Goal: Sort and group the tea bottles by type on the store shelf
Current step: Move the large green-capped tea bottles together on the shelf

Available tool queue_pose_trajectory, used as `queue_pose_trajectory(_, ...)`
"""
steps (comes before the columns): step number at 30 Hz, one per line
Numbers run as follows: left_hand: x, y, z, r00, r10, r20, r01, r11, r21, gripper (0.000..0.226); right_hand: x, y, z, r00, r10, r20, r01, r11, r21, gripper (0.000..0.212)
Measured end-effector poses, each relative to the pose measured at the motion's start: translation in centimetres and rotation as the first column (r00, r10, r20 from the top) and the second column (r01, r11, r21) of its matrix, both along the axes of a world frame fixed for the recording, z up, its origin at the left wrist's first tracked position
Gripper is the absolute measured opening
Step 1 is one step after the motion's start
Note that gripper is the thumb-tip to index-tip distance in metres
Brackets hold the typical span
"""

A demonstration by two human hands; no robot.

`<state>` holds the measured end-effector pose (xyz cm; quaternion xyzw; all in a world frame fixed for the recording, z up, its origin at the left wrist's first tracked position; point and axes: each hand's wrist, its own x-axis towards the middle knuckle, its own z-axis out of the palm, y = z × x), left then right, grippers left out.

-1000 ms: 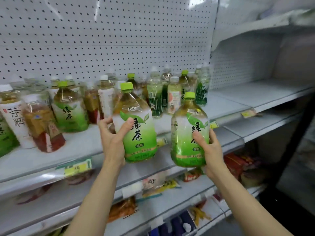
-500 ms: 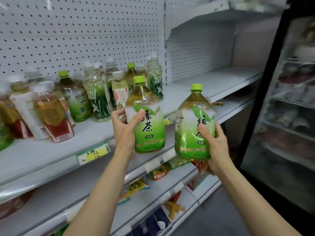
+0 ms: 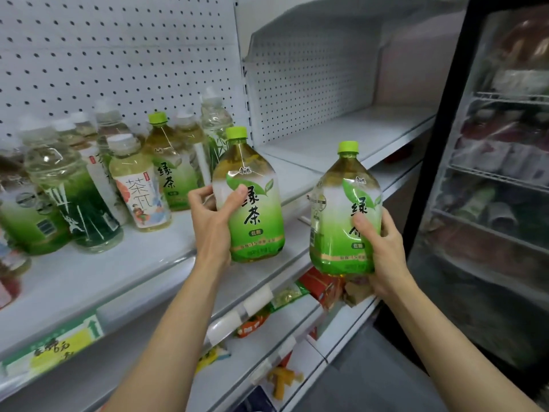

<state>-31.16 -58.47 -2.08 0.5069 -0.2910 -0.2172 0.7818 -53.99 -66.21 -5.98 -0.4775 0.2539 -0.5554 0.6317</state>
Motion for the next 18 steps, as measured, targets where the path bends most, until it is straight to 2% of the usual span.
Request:
queue_pose_trajectory(4, -0.9, -3.0, 0.5, 0.998, 0.056, -0.011, -0.056, 0.998, -0.027, 0.060, -1.0, -3.6, 0.5, 0.999, 0.049, -0.021, -0.050, 0.999, -0.017, 0.038)
queue_pose_trajectory(9, -2.7, -6.7, 1.5, 0.995, 0.095, 0.024, -0.093, 0.993, -0.069, 0.069, -3.0, -8.4, 1.1, 0.994, 0.099, -0.046, -0.100, 0.994, -0.041, 0.054)
queue_pose_trajectory(13, -3.4, -8.7, 1.9, 0.987, 0.140, 0.076, -0.135, 0.988, -0.068, 0.049, -2.9, -11.7, 1.6, 0.987, 0.151, -0.047, -0.152, 0.988, -0.024, 0.056)
queue_pose_trajectory(16, -2.9, -10.3, 2.4, 0.983, 0.161, 0.092, -0.153, 0.984, -0.087, 0.059, -1.9, -14.2, 1.8, 0.981, 0.194, -0.032, -0.194, 0.981, -0.019, 0.055)
queue_pose_trajectory(18, -2.1, -11.8, 2.7, 0.981, 0.170, 0.091, -0.160, 0.981, -0.108, 0.058, -0.9, -15.7, 2.2, 0.978, 0.207, -0.038, -0.208, 0.977, -0.043, 0.062)
